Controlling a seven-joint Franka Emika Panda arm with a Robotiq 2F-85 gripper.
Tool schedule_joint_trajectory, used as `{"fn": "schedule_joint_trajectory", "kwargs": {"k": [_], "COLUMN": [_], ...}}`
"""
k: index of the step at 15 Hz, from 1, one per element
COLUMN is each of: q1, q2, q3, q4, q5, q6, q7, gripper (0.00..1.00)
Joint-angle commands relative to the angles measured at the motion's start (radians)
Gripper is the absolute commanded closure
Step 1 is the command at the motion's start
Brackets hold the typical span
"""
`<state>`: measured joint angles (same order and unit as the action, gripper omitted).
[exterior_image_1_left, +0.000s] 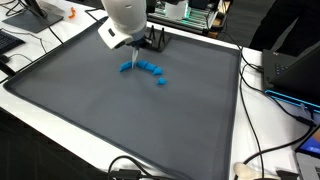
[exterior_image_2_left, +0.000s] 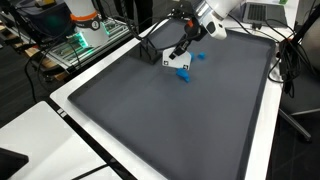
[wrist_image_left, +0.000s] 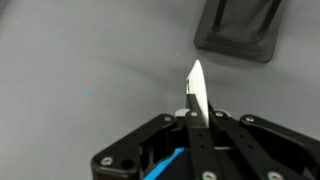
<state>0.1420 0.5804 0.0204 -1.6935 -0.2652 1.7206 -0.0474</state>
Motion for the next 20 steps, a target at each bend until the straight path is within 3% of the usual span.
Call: {"fn": "schedule_joint_trajectory", "kwargs": {"k": [1, 9, 20], "q1": [-0.019, -0.053, -0.11], "q2": [-0.072, -0.181, -0.339], "q3": [0.012, 0.015, -0.025], "q4": [-0.061, -0.12, -0.293], "q5": [0.015, 0.182, 0.53], "q6": [-0.01, -0.066, -0.07], "q7": [0.004, 0.084, 0.383], "gripper": [0.99, 0.99, 0.99]}}
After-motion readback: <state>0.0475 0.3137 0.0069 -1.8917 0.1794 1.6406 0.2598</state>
